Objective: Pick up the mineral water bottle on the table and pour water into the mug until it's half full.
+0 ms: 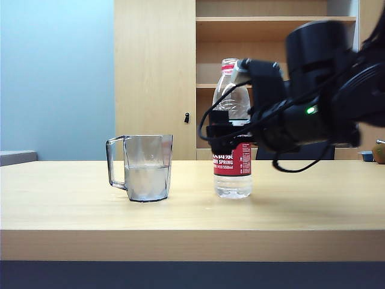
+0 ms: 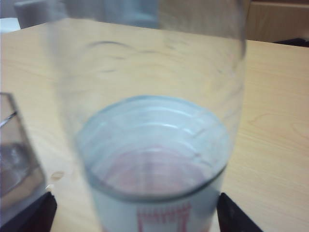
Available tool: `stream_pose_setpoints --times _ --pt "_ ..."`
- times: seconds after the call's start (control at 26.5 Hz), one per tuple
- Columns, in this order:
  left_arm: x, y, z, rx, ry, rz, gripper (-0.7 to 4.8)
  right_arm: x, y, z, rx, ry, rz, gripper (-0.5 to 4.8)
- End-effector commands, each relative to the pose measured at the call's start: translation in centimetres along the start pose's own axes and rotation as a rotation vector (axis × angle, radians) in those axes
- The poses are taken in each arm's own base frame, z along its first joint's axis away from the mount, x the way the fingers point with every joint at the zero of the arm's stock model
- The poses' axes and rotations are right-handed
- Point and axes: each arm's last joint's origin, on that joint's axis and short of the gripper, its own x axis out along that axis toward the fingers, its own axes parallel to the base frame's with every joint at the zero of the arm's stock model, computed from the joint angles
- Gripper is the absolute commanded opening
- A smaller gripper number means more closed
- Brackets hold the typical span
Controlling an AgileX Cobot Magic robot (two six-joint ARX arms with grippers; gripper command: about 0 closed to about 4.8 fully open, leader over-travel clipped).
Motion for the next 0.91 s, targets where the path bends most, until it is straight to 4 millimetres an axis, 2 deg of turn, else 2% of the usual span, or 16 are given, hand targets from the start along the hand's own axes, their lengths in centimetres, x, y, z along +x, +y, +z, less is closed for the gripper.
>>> stream_pose_setpoints --times 0.04,0.11,0.15,0.19,0.23,0.26,0.3,0.38,0.45,0.53,0.68,0.91 --pt "-0.1 0.1 0.3 -0.058 -0.022 0.063 -0.06 -2.0 0.0 0.6 -0.014 -0.028 -0.026 4.79" --pt "-0.4 0.0 0.3 -0.051 -0.046 0.095 -0.06 -5.3 -0.3 0.6 -0.013 -0.027 -0.070 4.79" --pt "-0.7 -0.1 0.4 -0.043 -0.061 0.094 -0.06 -6.3 -0.3 0.7 -0.012 -0.033 -0.080 4.79" --pt "-1.0 -0.3 0.4 -0.036 -0.075 0.094 -0.06 -7.2 -0.3 0.8 -0.010 -0.043 -0.088 4.36" --pt "-1.4 -0.5 0.5 -0.027 -0.093 0.092 -0.06 -8.2 -0.2 0.9 -0.009 -0.056 -0.077 3.06" --pt "-1.8 -0.8 0.5 -0.016 -0.116 0.089 -0.06 -9.0 -0.3 1.1 -0.006 -0.068 -0.070 2.09" --pt "-2.2 -1.0 0.5 -0.006 -0.135 0.088 -0.06 -9.7 -0.3 1.2 -0.003 -0.081 -0.064 1.30" --pt "-3.4 -1.5 0.1 0.018 -0.196 0.121 -0.06 -11.6 -0.3 1.6 0.008 -0.124 -0.044 0.10" --pt "-4.6 -2.0 -0.7 0.027 -0.238 0.183 -0.06 -13.0 -0.3 2.1 0.021 -0.169 -0.029 -0.08" --pt "-4.6 -1.8 -0.9 0.019 -0.227 0.213 -0.06 -13.6 -0.2 2.6 0.031 -0.205 -0.015 -0.08" --pt "-3.9 -1.4 -1.8 0.058 -0.186 0.223 -0.06 -14.8 0.3 3.9 0.055 -0.278 0.025 -0.08" --pt "-2.0 -0.2 -4.3 0.056 -0.145 0.226 -0.06 -16.3 1.3 5.3 0.098 -0.374 0.099 -0.08"
